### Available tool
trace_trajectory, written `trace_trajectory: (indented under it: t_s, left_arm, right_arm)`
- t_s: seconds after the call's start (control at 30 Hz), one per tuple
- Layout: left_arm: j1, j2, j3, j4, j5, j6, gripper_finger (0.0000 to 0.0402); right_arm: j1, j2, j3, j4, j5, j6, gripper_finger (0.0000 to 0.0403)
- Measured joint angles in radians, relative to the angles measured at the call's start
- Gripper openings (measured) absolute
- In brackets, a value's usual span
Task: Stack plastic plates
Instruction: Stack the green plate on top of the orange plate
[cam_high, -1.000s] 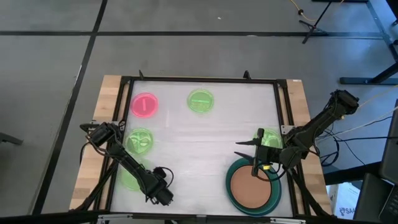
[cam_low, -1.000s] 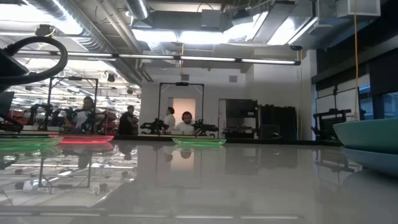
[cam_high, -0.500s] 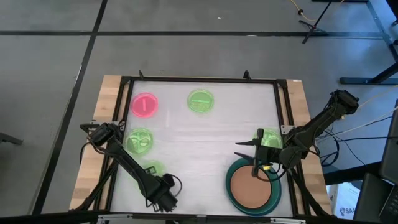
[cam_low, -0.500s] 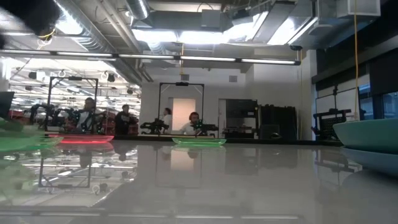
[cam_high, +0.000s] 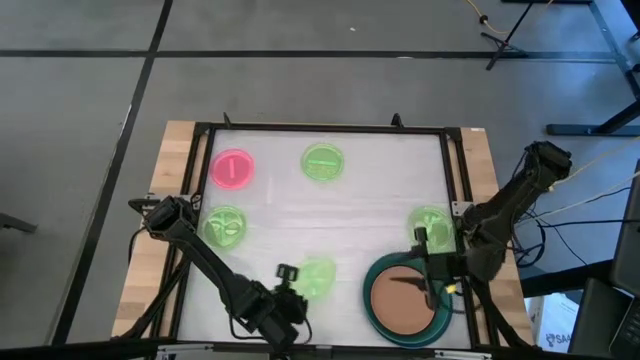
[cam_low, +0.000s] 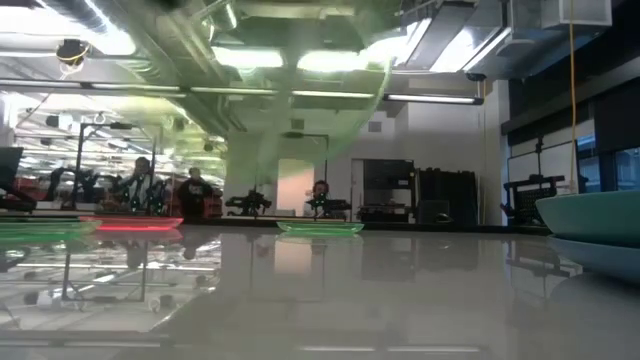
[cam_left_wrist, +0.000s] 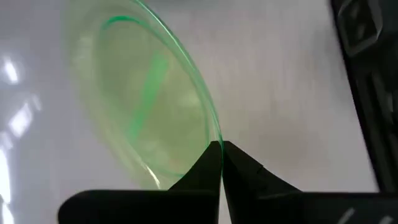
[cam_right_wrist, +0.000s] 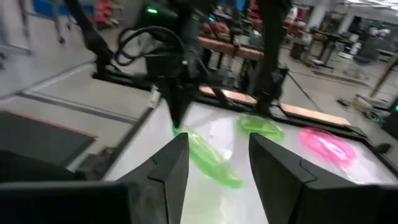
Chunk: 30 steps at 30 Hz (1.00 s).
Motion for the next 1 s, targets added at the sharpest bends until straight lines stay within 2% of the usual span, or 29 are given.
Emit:
trace_trajectory:
  t_s: [0.2, 0.4, 0.5, 0.67, 0.77, 0.9, 1.0]
  left_arm:
    - [0.068, 0.0, -0.025, 0.295, -0.009, 0.388, 0.0002]
    - [0.145, 0.0, -0.057, 0.529, 0.074, 0.602, 0.0002]
    - [0.178, 0.008, -0.085, 0.65, 0.149, 0.698, 0.0002]
    - [0.219, 0.078, -0.087, 0.794, 0.256, 0.797, 0.0002]
    - [0.24, 0.127, -0.088, 0.871, 0.283, 0.84, 0.0002]
    - [0.263, 0.173, -0.089, 0.982, 0.305, 0.847, 0.0002]
    - [0.286, 0.201, -0.089, 1.056, 0.371, 0.84, 0.0002]
  right_arm:
    - [0.087, 0.0, 0.0, 0.03, 0.007, 0.03, 0.0161]
    - [0.138, 0.0, 0.0, 0.112, 0.007, 0.053, 0.0161]
    - [0.159, 0.0, 0.0, 0.148, 0.009, 0.053, 0.0161]
    - [0.166, 0.0, 0.0, 0.161, 0.008, 0.052, 0.0161]
    - [0.166, 0.0, 0.0, 0.159, 0.025, 0.038, 0.0161]
    - [0.166, 0.0, 0.0, 0.144, 0.056, 0.021, 0.0161]
    - [0.166, 0.0, 0.0, 0.145, 0.059, 0.004, 0.0161]
